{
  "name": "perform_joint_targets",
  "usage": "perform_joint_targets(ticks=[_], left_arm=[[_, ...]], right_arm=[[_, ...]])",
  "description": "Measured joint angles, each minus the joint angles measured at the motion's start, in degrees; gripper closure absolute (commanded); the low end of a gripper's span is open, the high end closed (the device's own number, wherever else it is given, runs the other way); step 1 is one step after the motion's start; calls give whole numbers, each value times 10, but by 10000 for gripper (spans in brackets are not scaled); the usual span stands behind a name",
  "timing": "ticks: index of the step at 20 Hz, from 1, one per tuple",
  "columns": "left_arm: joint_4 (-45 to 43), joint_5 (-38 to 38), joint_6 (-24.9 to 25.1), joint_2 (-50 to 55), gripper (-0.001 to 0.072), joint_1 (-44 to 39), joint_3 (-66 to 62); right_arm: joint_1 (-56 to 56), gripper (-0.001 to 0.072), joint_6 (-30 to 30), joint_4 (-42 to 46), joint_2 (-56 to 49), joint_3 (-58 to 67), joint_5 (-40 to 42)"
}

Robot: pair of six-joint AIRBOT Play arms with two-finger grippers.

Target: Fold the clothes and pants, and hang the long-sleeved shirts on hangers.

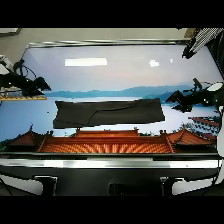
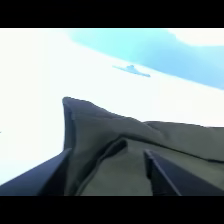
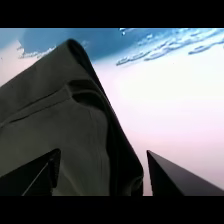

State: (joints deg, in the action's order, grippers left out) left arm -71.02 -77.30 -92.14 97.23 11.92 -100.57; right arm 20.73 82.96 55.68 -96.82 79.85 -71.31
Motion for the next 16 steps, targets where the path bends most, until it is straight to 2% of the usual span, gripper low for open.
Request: perform_joint_targets(ticks=[4, 9, 12, 13, 14, 15, 16], left_arm=[[-82, -12, 0, -59, 154, -20, -11], [-116, -27, -2, -93, 155, -36, -15], [-122, -30, -6, -99, 155, -42, -15], [-124, -32, -7, -99, 157, -44, -15], [-125, -32, -8, -100, 162, -46, -15], [-125, -32, -9, -101, 203, -49, -15], [-120, -32, -9, -100, 320, -50, -15]], right_arm=[[-6, 100, -33, -16, -28, 2, -17], [-31, 121, -50, -13, -56, 2, 0], [-48, 367, -52, -12, -68, 2, 4], [-54, 528, -54, -9, -70, 2, 5], [-61, 645, -57, -4, -73, 2, 8], [-66, 678, -59, -2, -73, 1, 8], [-69, 678, -63, -3, -71, 1, 8]])
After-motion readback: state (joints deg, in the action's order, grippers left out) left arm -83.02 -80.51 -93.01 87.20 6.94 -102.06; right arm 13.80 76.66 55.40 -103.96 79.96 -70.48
